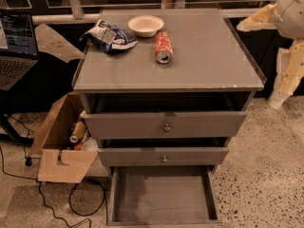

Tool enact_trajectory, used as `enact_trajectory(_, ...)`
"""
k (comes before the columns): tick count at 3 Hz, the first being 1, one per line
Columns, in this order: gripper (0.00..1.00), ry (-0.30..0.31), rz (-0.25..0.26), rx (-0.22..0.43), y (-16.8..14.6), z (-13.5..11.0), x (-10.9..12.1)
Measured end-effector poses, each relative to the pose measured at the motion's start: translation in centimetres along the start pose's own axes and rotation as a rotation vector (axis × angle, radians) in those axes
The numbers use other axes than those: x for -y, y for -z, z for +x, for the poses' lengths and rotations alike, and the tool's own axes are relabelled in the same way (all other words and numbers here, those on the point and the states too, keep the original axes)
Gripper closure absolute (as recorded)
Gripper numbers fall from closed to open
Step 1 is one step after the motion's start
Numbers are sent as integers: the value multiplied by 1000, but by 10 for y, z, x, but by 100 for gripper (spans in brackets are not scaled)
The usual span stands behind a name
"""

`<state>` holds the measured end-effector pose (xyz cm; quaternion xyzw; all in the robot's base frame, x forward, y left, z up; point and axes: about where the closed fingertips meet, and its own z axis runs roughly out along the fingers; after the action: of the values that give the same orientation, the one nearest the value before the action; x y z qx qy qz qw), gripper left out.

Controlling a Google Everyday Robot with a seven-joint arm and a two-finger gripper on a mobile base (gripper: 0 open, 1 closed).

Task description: Place coke can into bottom drawer

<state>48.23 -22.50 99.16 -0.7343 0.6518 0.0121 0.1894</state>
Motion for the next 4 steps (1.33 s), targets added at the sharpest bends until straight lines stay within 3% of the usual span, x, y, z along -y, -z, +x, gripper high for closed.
enact_trajectory(1, 0, 162, 25, 132, -2, 4, 34)
enact_trajectory(2, 0, 250, 118, 143, 13, 2, 58)
enact_trajectory(3, 0, 249, 142, 146, 11, 0, 65)
enact_trajectory(4, 0, 297, 128, 139, 7, -3, 76)
